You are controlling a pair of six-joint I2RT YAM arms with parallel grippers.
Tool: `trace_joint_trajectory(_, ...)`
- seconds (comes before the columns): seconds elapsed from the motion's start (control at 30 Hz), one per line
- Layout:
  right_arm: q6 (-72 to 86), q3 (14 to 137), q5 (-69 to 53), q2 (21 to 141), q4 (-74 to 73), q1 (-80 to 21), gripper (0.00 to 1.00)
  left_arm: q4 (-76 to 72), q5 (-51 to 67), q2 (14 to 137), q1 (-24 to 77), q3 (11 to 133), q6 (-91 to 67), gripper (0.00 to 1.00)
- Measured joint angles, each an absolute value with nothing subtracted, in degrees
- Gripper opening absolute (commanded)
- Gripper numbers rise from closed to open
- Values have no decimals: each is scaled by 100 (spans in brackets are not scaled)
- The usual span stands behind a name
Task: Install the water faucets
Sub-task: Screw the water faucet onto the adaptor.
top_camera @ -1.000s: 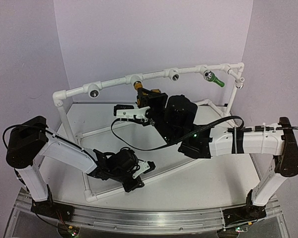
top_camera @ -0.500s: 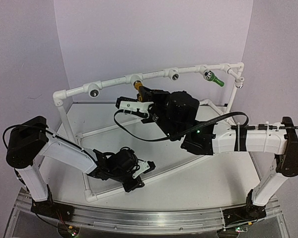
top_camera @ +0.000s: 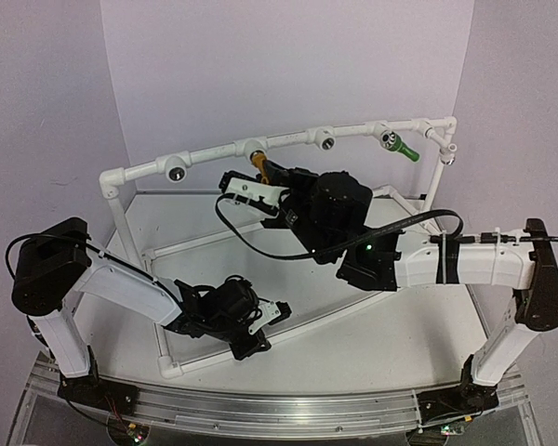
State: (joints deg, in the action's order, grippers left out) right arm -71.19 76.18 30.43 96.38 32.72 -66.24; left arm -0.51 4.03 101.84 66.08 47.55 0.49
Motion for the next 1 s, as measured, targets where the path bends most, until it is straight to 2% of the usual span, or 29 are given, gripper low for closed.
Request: trace_joint_trajectory(1.0, -5547, 7629, 3034, 9743, 3504, -6545, 0, -61, 432, 10194, 6606, 4755, 51, 0)
